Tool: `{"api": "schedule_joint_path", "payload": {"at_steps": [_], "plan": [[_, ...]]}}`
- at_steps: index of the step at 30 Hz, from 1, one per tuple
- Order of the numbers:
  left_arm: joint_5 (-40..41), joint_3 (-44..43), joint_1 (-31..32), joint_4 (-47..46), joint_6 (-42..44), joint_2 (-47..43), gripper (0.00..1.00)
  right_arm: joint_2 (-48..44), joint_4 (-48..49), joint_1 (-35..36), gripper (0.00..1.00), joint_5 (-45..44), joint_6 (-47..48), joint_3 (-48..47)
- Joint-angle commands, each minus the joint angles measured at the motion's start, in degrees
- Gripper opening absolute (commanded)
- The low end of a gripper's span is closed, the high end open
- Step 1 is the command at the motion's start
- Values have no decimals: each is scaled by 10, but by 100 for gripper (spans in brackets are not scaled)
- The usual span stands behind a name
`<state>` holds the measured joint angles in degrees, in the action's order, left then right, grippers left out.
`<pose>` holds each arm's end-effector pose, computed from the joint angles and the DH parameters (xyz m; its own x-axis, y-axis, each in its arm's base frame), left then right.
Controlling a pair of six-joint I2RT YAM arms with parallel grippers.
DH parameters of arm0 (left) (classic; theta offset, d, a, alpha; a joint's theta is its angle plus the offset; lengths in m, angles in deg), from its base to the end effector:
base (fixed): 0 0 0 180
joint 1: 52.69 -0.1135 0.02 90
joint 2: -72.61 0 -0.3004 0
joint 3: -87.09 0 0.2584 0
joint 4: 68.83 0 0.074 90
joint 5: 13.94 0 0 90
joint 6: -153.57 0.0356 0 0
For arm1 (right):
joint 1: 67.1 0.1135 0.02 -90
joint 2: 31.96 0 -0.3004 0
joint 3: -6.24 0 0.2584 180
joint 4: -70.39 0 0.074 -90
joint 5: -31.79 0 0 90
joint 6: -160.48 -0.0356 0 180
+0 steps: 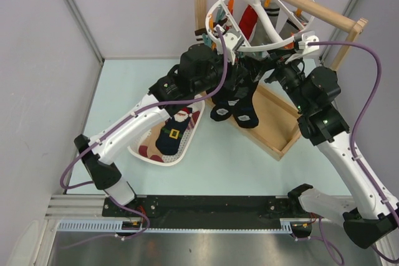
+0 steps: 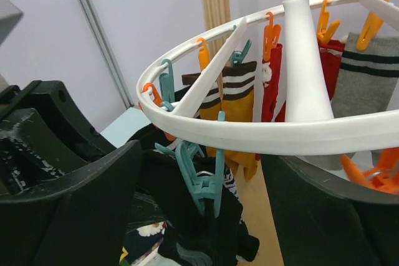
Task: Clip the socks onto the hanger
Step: Clamp the sock onto the hanger.
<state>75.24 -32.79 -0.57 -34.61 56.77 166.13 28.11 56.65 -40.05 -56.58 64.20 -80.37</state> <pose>0.2320 -0.2991 0.5131 -0.1779 0.0358 -0.9834 0.7824 0.6113 -0.1192 0.1849 0.0956 0.5136 0.1437 0.1962 -0.9700 -0.4980 0.8613 0.1004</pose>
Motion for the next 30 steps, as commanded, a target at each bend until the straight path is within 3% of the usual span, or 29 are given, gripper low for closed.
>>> {"api": "schedule_joint_path", "payload": {"at_steps": [1,4,5,8,10,20,27,30], "plan": [[6,10,0,-42,-10,-11,26,-29,-12,-4,84,-3,4,-16],[43,31,-4,-56,-12,-16,49,-50,-28,-7,87,-6,15,-16],[50,46,-8,-61,-12,-18,61,-56,-33,-8,88,-7,19,-16],[68,72,-20,-80,-20,-24,79,-77,-52,-10,88,-15,36,-16],[71,83,-29,-88,-28,-25,85,-89,-63,-13,89,-36,53,-16],[93,105,-100,-94,-34,-28,88,-80,-74,-34,86,-68,97,-16],[77,107,-149,-96,-34,-28,88,-46,-80,-54,81,-32,133,-16],[72,109,-157,-97,-33,-33,88,-35,-75,-67,78,28,126,-16]]}}
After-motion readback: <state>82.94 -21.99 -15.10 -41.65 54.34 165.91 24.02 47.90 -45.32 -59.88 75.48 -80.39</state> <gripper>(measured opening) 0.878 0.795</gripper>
